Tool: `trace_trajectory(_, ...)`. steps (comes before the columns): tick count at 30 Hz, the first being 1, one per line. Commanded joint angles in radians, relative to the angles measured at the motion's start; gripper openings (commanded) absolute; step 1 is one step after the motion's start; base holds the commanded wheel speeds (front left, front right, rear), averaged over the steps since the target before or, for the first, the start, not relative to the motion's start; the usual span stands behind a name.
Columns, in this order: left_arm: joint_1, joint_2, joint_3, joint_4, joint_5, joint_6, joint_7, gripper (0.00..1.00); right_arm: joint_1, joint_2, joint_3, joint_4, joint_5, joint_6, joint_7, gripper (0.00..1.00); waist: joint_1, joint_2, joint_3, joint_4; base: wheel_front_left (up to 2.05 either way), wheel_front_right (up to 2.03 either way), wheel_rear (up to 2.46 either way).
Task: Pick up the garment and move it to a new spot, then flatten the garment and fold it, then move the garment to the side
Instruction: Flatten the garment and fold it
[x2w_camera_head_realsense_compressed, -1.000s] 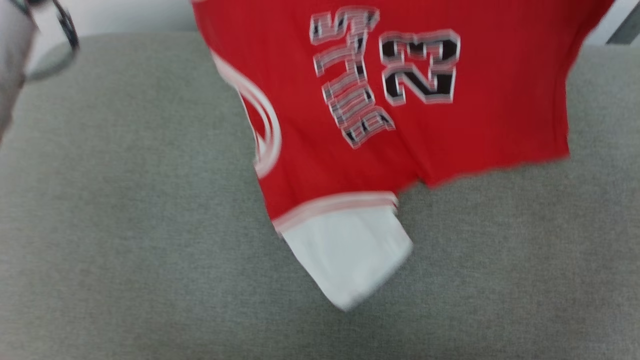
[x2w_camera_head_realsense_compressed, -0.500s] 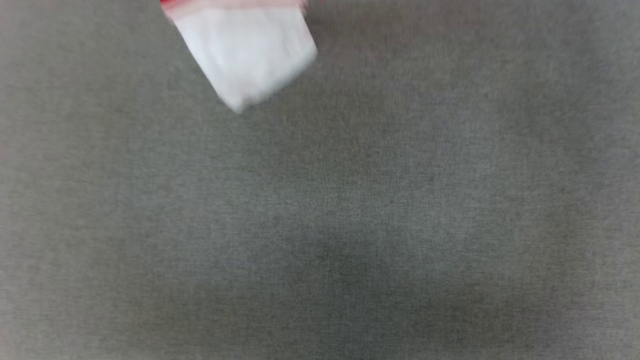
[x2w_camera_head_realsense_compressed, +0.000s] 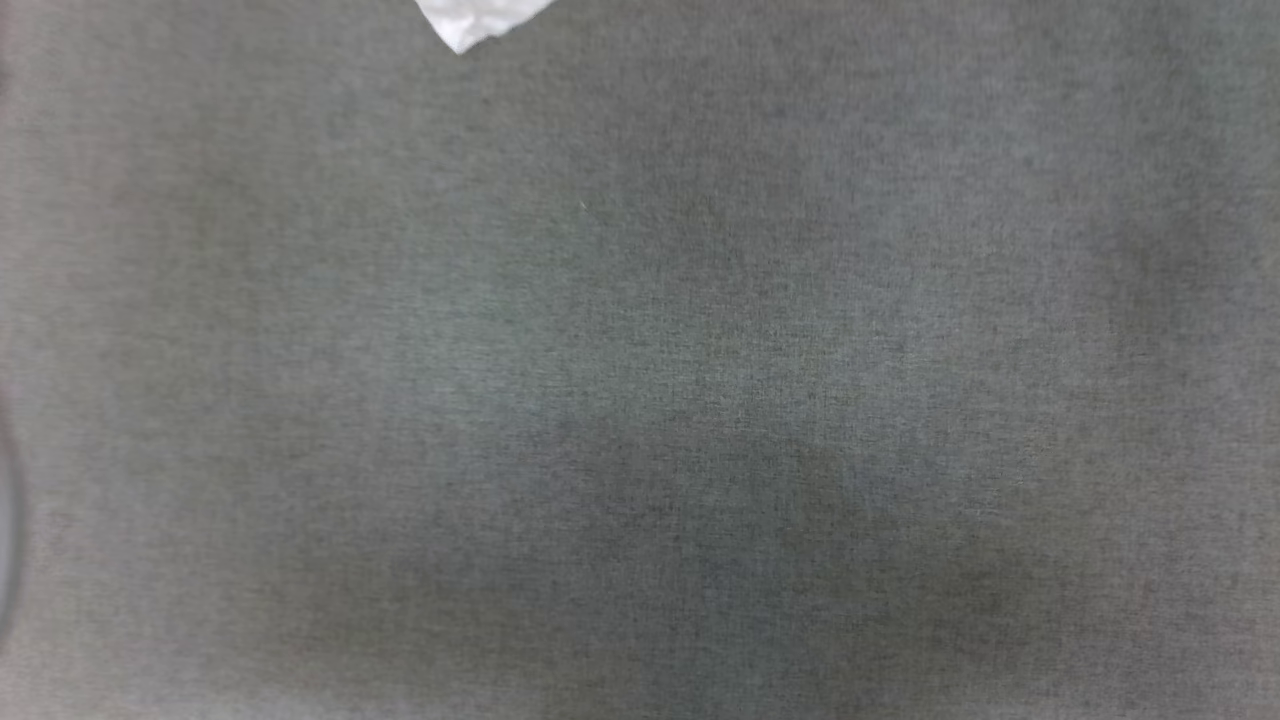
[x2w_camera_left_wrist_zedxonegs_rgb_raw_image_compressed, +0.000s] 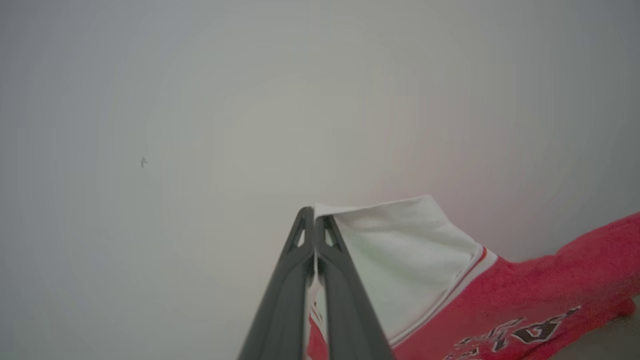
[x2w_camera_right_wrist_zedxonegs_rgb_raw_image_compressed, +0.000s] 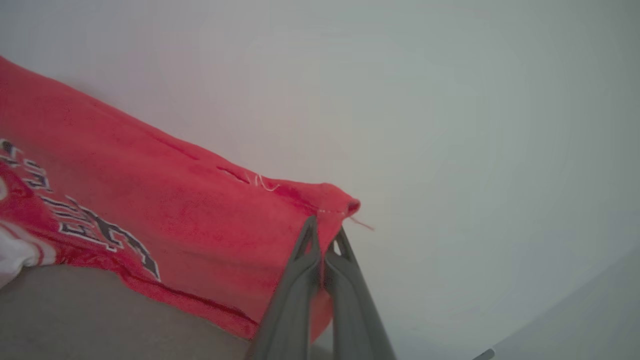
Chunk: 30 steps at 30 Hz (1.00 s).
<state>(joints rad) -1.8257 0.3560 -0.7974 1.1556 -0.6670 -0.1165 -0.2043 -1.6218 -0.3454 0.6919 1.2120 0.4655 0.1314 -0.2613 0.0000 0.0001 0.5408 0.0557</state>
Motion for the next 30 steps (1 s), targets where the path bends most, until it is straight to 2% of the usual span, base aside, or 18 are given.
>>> trace_trajectory(1,0.033,0.000,-0.003,0.008,-0.010,-0.005,0.011,0.00,0.026,0.000,0.012,0.001,-0.001,-0.002,-0.003,0.00,0.0000,-0.0001,-0.041,0.015,0.00,0.00,0.00)
trace_trajectory(5,0.162,0.000,-0.033,-0.002,-0.044,-0.013,0.079,0.00,0.151,0.004,0.039,-0.033,0.061,-0.002,0.022,0.00,0.0000,-0.0001,-0.099,0.024,0.00,0.00,0.00)
trace_trajectory(7,0.241,0.001,-0.058,-0.047,-0.082,-0.014,0.128,0.00,0.210,-0.017,0.057,-0.066,0.090,-0.002,0.043,0.00,0.0000,-0.0001,-0.132,0.028,0.00,0.00,0.00)
trace_trajectory(11,0.392,0.060,-0.113,-0.181,-0.155,-0.014,0.233,0.00,0.357,-0.048,0.093,-0.174,0.198,-0.002,0.115,0.00,0.0000,-0.0001,-0.197,0.033,0.00,0.00,0.00)
trace_trajectory(17,0.620,0.182,-0.157,-0.419,-0.248,-0.009,0.359,0.00,0.574,-0.162,0.120,-0.375,0.336,-0.002,0.205,0.00,0.0000,-0.0001,-0.282,0.036,0.00,0.00,0.00)
trace_trajectory(20,0.742,0.259,-0.162,-0.572,-0.288,0.040,0.416,0.00,0.675,-0.222,0.112,-0.462,0.381,-0.002,0.243,0.00,0.0000,-0.0001,-0.310,0.036,0.00,0.00,0.00)
trace_trajectory(22,0.826,0.317,-0.167,-0.693,-0.316,0.089,0.463,0.00,0.741,-0.258,0.102,-0.517,0.405,-0.002,0.269,0.00,0.0000,-0.0001,-0.323,0.036,0.00,0.00,0.00)
trace_trajectory(30,1.149,0.572,-0.184,-1.208,-0.447,0.358,0.616,0.00,0.982,-0.353,0.017,-0.681,0.453,-0.002,0.358,0.00,0.0000,-0.0001,-0.345,0.038,0.00,0.00,0.00)
